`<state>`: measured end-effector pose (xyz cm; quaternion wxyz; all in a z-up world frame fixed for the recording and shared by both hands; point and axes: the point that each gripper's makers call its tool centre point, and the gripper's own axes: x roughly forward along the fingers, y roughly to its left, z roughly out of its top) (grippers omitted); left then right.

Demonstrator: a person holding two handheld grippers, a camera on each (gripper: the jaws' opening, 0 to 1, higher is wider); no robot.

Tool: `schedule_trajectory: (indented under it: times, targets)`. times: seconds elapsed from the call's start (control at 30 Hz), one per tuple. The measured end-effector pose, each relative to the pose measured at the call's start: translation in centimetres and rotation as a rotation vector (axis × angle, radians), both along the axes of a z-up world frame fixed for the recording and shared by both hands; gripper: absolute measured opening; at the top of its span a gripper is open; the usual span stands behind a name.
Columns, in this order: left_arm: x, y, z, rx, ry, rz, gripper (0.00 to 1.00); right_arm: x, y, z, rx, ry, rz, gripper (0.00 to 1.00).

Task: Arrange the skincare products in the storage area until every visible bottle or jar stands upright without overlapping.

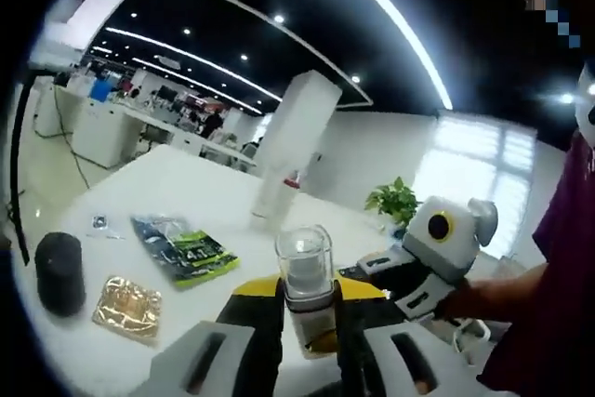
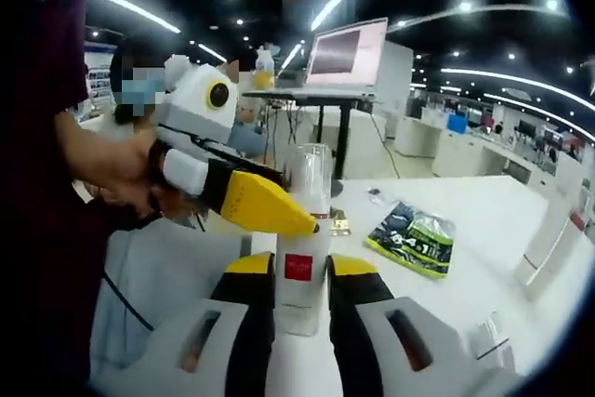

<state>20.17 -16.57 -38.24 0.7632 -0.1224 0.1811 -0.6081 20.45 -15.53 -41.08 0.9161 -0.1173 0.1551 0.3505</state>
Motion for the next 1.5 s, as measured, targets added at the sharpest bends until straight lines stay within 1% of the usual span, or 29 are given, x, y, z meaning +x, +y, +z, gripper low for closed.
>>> schedule_trajectory:
  times: [0.03, 0.1, 0.17, 0.2, 0.27, 0.3, 0.33, 0.43, 0.53, 0.67, 0.87, 0.93, 0.97, 1.03, 1.1, 1.13, 1.2, 1.27, 1.33, 1.4, 1.5]
  targets:
    - [-0.2, -0.1, -0.1, 0.024, -0.033, -0.022, 0.20, -0.2, 0.0, -0.1, 0.001, 0.015, 0.011, 0.20]
    - [-0.9, -0.3, 0.1, 0.050, -0.087, -0.081, 0.20, -0.7, 0.3, 0.0, 0.014, 0.022, 0.062, 0.21]
    - [-1.3, -0.2, 0.2, 0.068, -0.121, -0.119, 0.20, -1.0, 0.2, 0.3, 0.036, 0.032, 0.078, 0.21]
    - [-1.7, -0.2, 0.3, 0.081, -0.141, -0.157, 0.20, -1.4, 0.3, 0.3, 0.054, 0.047, 0.103, 0.21]
    - [-2.1, -0.2, 0.4, 0.102, -0.187, -0.205, 0.20, -1.7, 0.3, 0.5, 0.071, 0.055, 0.120, 0.21]
    - [-2.3, -0.2, 0.4, 0.110, -0.209, -0.229, 0.20, -1.9, 0.4, 0.4, 0.085, 0.069, 0.135, 0.21]
    - [-2.9, -0.3, 0.5, 0.115, -0.242, -0.275, 0.20, -2.1, 0.5, 0.4, 0.085, 0.073, 0.146, 0.21]
    - [-3.5, -0.3, 0.2, 0.158, -0.281, -0.331, 0.20, -2.6, 0.8, 0.2, 0.085, 0.089, 0.168, 0.21]
    - [-3.7, -0.4, 0.1, 0.169, -0.302, -0.356, 0.20, -2.8, 0.9, 0.0, 0.079, 0.094, 0.170, 0.21]
    - [-3.2, -0.3, 0.2, 0.156, -0.297, -0.336, 0.20, -2.3, 0.7, 0.1, 0.077, 0.074, 0.125, 0.20]
    - [-2.2, -0.5, 0.2, 0.135, -0.276, -0.250, 0.20, -1.4, -0.1, 0.2, 0.057, 0.034, 0.044, 0.19]
    - [-2.0, -0.6, 0.2, 0.128, -0.262, -0.230, 0.21, -1.2, -0.3, 0.3, 0.058, 0.029, 0.027, 0.19]
    - [-1.8, -0.6, 0.2, 0.124, -0.260, -0.218, 0.21, -1.0, -0.5, 0.3, 0.063, 0.029, 0.004, 0.19]
    - [-1.2, -0.5, 0.3, 0.122, -0.261, -0.181, 0.24, -0.6, -0.9, 0.3, 0.070, 0.032, -0.034, 0.19]
    - [-0.7, -0.4, 0.2, 0.121, -0.249, -0.150, 0.26, -0.3, -1.3, 0.3, 0.065, 0.029, -0.065, 0.19]
    - [-0.6, -0.3, 0.3, 0.121, -0.246, -0.145, 0.27, -0.2, -1.3, 0.3, 0.066, 0.028, -0.071, 0.19]
    - [0.0, -0.1, 0.4, 0.106, -0.231, -0.107, 0.33, 0.2, -1.9, 0.4, 0.079, 0.034, -0.101, 0.19]
    - [0.5, 0.2, 0.8, 0.071, -0.216, -0.072, 0.37, 0.8, -2.6, 0.6, 0.094, 0.039, -0.131, 0.19]
    - [0.7, 0.6, 0.8, 0.059, -0.197, -0.055, 0.37, 1.2, -3.3, 0.7, 0.090, 0.035, -0.159, 0.19]
    - [0.9, 0.7, 0.6, 0.057, -0.191, -0.043, 0.38, 1.6, -3.8, 0.7, 0.081, 0.034, -0.175, 0.19]
    - [1.2, 1.0, 0.2, 0.052, -0.167, -0.015, 0.41, 2.2, -4.6, 0.9, 0.077, 0.028, -0.196, 0.19]
